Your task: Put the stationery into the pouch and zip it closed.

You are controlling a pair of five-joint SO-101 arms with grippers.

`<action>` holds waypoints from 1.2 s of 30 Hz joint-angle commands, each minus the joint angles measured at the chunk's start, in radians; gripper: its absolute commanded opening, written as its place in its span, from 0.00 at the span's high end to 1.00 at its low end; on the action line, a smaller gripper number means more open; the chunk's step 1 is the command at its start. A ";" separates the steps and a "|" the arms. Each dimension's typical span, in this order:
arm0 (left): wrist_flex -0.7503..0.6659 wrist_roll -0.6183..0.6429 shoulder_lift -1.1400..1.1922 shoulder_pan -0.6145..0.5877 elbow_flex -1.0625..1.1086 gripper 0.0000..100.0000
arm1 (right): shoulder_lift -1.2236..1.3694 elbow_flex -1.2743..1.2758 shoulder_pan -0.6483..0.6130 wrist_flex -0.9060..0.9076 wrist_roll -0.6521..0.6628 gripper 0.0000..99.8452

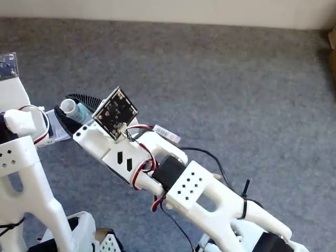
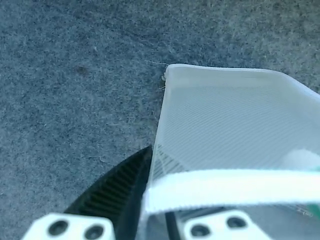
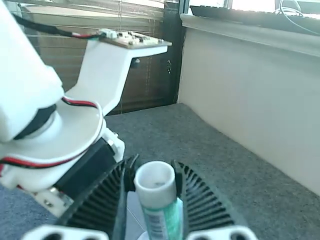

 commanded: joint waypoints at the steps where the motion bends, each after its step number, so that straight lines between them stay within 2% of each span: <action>1: -0.020 0.011 0.030 -0.015 0.025 0.99 | -0.016 -0.015 0.022 -0.018 0.002 0.87; 4: -0.020 0.011 0.031 -0.015 0.025 0.99 | -0.016 -0.010 0.024 -0.018 0.002 0.83; 28: -0.020 0.011 0.031 -0.016 0.025 0.99 | -0.059 -0.019 0.035 -0.005 -0.003 0.83; 36: -0.044 0.011 0.030 -0.070 0.024 0.99 | -0.245 -0.093 0.111 0.199 -0.005 0.85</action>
